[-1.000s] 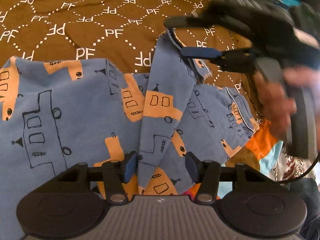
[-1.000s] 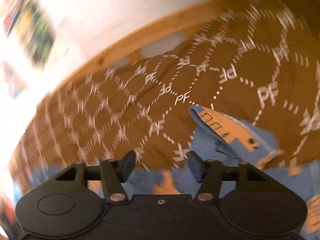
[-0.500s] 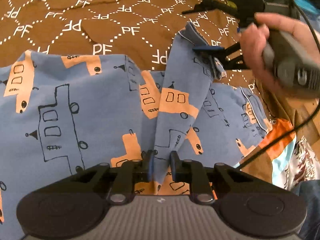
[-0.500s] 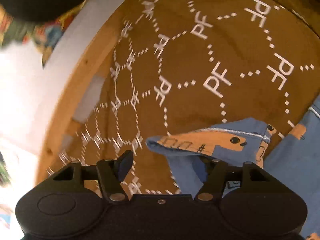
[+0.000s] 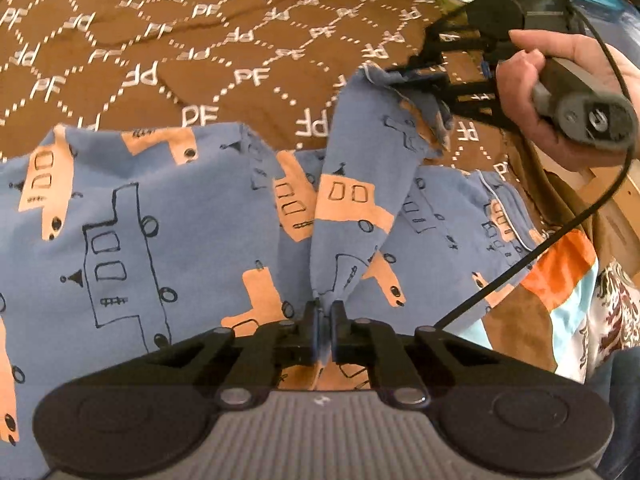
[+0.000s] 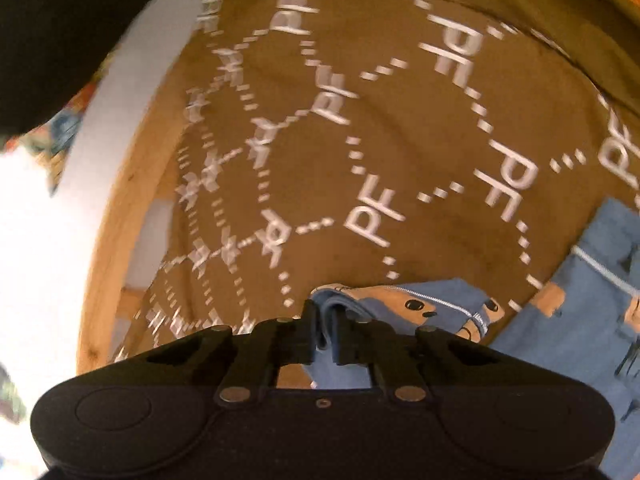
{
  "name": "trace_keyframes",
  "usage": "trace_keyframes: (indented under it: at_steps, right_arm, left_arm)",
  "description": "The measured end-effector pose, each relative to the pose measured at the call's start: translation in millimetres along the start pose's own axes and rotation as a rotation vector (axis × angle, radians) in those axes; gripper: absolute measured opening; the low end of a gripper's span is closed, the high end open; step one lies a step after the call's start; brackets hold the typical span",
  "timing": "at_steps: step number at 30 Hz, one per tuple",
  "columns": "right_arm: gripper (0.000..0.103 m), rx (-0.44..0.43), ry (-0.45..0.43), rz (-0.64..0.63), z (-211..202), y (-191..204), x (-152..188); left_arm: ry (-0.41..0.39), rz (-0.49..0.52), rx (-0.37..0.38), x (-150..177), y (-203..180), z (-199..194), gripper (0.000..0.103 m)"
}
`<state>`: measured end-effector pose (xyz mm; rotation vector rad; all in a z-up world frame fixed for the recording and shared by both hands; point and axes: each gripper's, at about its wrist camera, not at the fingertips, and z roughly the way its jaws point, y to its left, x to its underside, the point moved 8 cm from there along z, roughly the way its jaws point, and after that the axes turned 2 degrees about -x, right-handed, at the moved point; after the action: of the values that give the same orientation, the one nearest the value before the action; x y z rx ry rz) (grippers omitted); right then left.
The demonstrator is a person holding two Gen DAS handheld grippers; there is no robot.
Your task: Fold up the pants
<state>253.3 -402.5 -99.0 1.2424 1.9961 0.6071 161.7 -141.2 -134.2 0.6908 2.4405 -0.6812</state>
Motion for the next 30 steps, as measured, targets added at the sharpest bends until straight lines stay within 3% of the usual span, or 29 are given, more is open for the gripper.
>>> trace_keyframes:
  at_steps: [7, 9, 11, 14, 18, 24, 26, 30]
  right_arm:
    - [0.007, -0.205, 0.229, -0.687, -55, 55, 6]
    - [0.007, -0.198, 0.258, -0.835, -71, 44, 6]
    - [0.008, -0.197, 0.314, -0.886, -78, 25, 4]
    - [0.008, -0.112, 0.355, -0.97, -87, -26, 9]
    - [0.013, -0.045, 0.417, -0.941, -94, -80, 28]
    - [0.019, -0.107, 0.396, -0.808, -118, -113, 47]
    - [0.04, -0.126, 0.363, -0.73, -119, -113, 45]
    - [0.065, -0.174, 0.3, -0.61, -125, -105, 46]
  left_arm:
    - [-0.056, 0.161, -0.063, 8, -18, -13, 0.006]
    - [-0.05, 0.196, -0.073, 12, -22, -11, 0.006]
    - [-0.041, 0.235, -0.087, 17, -26, -10, 0.006]
    - [-0.047, 0.298, -0.117, 23, -31, -11, 0.006]
    - [-0.048, 0.343, -0.134, 27, -34, -11, 0.006]
    - [-0.042, 0.351, -0.142, 27, -34, -10, 0.006]
    - [-0.041, 0.35, -0.144, 28, -34, -11, 0.006]
    - [-0.039, 0.346, -0.143, 28, -33, -12, 0.006]
